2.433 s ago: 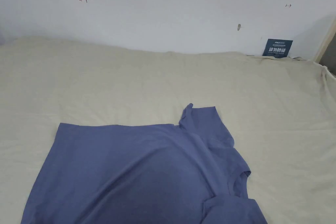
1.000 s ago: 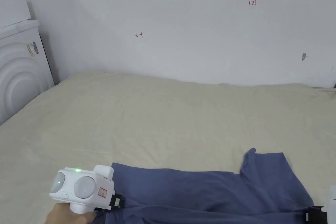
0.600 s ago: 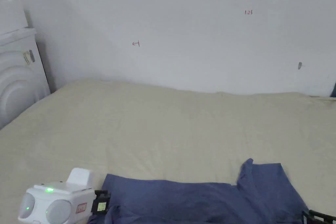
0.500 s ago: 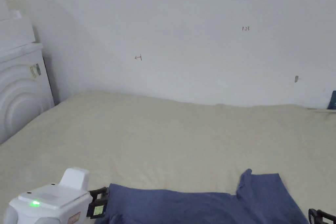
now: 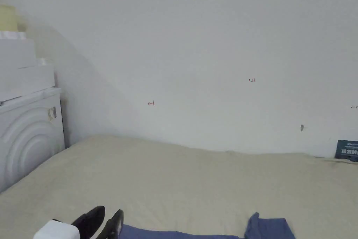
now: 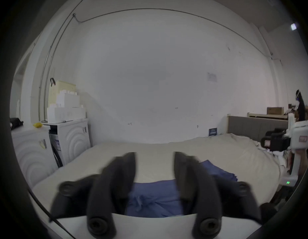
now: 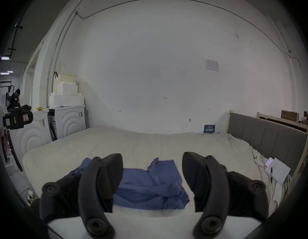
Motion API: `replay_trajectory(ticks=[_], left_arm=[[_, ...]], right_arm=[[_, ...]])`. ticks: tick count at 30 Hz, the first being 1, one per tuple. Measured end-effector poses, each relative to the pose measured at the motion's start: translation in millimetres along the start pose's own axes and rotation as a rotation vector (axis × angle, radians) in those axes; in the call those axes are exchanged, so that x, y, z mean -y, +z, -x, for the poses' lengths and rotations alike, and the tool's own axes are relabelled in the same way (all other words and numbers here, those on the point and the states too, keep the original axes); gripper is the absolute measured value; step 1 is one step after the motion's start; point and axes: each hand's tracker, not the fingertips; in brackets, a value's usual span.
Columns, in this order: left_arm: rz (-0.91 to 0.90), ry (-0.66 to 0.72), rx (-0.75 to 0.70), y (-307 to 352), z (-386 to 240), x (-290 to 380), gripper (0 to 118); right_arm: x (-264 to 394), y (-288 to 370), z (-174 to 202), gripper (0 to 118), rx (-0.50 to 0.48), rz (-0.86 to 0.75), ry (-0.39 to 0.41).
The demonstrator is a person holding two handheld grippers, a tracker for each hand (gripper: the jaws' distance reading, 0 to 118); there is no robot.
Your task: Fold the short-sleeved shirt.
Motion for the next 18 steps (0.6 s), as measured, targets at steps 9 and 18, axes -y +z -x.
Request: replay_trajectory(ticks=[9, 18], left_arm=[[0.091, -0.038, -0.152, 43, -11, 44, 0], [0.198, 0.033, -0.103, 35, -2, 53, 0]], right_arm=[[36, 28, 17, 0, 0.009, 0.065, -0.069], [41, 26, 10, 0, -0.051, 0.111, -0.158]])
